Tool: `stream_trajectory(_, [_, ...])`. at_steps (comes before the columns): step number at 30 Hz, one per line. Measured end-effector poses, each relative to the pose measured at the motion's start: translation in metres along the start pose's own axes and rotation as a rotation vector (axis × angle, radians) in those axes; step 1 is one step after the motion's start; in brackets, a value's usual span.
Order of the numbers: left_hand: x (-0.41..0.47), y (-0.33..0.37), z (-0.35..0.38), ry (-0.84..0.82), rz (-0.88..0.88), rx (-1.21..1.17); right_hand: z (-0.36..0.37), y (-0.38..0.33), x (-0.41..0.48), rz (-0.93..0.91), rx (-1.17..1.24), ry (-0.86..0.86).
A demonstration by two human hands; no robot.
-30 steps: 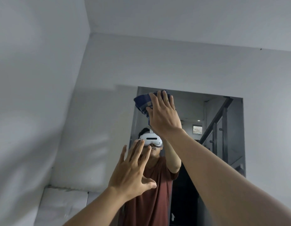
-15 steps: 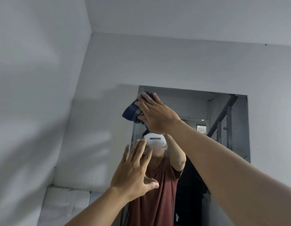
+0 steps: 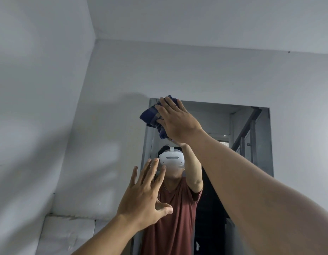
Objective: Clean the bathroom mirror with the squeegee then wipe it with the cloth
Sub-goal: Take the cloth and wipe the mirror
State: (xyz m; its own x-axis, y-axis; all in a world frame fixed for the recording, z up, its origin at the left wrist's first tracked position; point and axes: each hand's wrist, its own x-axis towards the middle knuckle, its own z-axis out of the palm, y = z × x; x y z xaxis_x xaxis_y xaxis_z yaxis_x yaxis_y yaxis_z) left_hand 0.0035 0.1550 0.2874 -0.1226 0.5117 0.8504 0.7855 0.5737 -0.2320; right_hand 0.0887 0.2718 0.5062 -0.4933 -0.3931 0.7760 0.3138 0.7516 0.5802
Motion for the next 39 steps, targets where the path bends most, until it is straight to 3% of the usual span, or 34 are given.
stream_trajectory(10, [0.0, 0.001, -0.001, 0.01, 0.004, -0.014, -0.006, 0.023, -0.014, 0.296, -0.012, 0.099])
stream_trajectory(19, [-0.001, 0.001, -0.001, 0.003, 0.001, -0.018, -0.01, -0.003, -0.012, 0.434, 0.009, 0.05])
stream_trajectory(30, [0.0, -0.001, 0.002, 0.045, 0.026, -0.026, -0.009, 0.002, -0.019, 0.264, 0.025, 0.038])
stream_trajectory(39, [0.001, -0.001, 0.0, 0.031, 0.04, -0.006, -0.008, 0.051, -0.063, 0.403, 0.022, 0.139])
